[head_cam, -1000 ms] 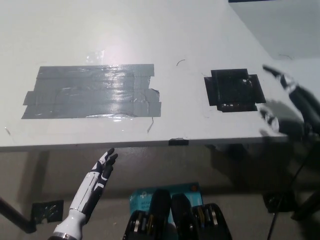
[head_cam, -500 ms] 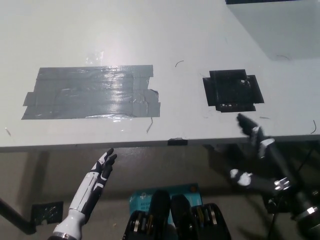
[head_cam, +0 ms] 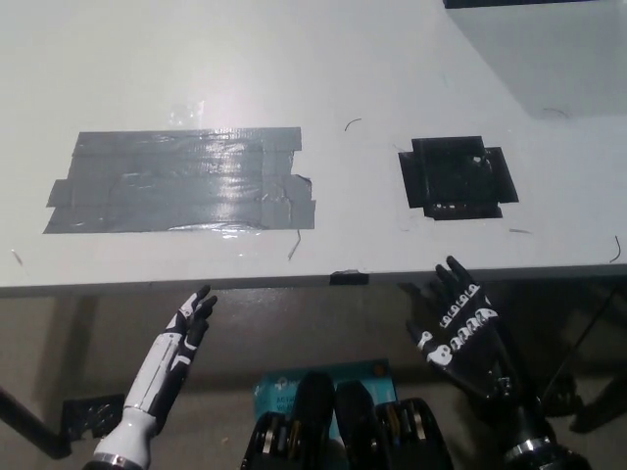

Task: A tripod is kept on the middle of the desk infront of the robot and the robot grabs one of its legs to pick it up and hands it to a person

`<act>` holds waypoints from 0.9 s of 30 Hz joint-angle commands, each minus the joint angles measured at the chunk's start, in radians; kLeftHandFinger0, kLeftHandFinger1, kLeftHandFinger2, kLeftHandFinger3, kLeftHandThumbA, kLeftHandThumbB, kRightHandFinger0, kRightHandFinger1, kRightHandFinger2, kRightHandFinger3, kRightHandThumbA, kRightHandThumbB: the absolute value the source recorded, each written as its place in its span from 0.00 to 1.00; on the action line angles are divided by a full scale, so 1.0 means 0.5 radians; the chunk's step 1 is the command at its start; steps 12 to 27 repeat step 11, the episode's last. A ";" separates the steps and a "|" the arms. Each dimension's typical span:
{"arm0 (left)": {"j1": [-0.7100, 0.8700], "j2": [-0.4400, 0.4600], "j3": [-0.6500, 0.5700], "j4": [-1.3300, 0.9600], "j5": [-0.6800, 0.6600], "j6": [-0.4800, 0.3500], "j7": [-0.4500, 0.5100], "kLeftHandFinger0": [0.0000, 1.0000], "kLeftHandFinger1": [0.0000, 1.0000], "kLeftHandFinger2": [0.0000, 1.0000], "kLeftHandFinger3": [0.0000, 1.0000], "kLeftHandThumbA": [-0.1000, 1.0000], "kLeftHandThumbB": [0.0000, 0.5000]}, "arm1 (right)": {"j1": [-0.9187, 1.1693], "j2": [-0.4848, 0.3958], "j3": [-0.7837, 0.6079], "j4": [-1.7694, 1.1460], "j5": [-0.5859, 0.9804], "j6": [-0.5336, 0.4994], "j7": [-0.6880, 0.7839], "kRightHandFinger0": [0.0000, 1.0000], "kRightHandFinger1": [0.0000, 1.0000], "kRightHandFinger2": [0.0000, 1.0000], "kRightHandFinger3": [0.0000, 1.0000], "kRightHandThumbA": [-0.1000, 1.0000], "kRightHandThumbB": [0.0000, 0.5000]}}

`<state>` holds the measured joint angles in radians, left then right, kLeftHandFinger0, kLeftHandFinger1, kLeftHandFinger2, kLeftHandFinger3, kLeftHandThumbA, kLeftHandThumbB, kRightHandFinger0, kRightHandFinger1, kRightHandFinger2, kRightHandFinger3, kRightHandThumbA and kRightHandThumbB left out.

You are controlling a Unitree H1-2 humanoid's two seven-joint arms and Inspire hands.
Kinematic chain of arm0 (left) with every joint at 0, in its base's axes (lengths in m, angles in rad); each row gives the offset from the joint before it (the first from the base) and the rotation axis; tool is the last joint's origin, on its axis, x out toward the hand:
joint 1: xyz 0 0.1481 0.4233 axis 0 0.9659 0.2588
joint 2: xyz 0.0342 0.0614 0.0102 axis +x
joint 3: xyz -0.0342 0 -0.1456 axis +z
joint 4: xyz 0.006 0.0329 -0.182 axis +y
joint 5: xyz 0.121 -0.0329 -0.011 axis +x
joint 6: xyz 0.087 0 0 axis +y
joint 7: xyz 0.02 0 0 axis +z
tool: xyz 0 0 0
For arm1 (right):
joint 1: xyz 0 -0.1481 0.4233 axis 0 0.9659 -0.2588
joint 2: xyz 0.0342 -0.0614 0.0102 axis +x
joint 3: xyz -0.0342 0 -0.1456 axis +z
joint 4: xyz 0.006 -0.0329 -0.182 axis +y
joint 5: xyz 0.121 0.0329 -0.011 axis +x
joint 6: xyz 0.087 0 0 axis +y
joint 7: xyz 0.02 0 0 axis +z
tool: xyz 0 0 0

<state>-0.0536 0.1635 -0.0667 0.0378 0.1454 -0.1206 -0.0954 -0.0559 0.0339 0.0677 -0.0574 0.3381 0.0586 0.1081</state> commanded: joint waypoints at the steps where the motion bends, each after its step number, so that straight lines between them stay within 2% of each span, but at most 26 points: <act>1: 0.053 0.012 0.006 -0.047 0.036 -0.106 0.043 1.00 1.00 1.00 1.00 1.00 0.10 | 0.050 0.028 -0.039 -0.015 0.097 -0.035 0.070 1.00 1.00 1.00 1.00 0.70 0.18; 4: 0.122 -0.003 -0.001 -0.039 0.037 -0.114 0.044 1.00 1.00 1.00 1.00 1.00 0.13 | 0.125 0.011 -0.027 -0.044 0.077 -0.016 0.077 1.00 1.00 1.00 1.00 0.68 0.17; 6: 0.111 -0.009 0.007 -0.014 0.022 -0.128 0.043 1.00 1.00 1.00 1.00 1.00 0.14 | 0.105 0.001 -0.026 -0.031 0.068 -0.008 0.083 1.00 1.00 1.00 1.00 0.60 0.16; 7: 0.099 -0.012 0.009 -0.003 0.020 -0.131 0.045 1.00 1.00 1.00 1.00 1.00 0.14 | 0.090 -0.003 -0.029 -0.022 0.067 -0.009 0.085 1.00 1.00 1.00 1.00 0.59 0.16; 9: 0.075 -0.016 0.015 0.023 0.025 -0.140 0.054 1.00 1.00 1.00 1.00 1.00 0.14 | 0.048 -0.029 -0.025 0.014 0.024 -0.039 0.098 1.00 1.00 1.00 1.00 0.55 0.09; 11: 0.096 -0.014 0.018 0.012 0.030 -0.134 0.056 1.00 1.00 1.00 1.00 1.00 0.15 | 0.060 -0.027 -0.018 0.020 0.018 -0.046 0.105 1.00 1.00 1.00 1.00 0.54 0.10; 27: 0.096 -0.014 0.018 0.012 0.030 -0.134 0.056 1.00 1.00 1.00 1.00 1.00 0.15 | 0.060 -0.027 -0.018 0.020 0.018 -0.046 0.105 1.00 1.00 1.00 1.00 0.54 0.10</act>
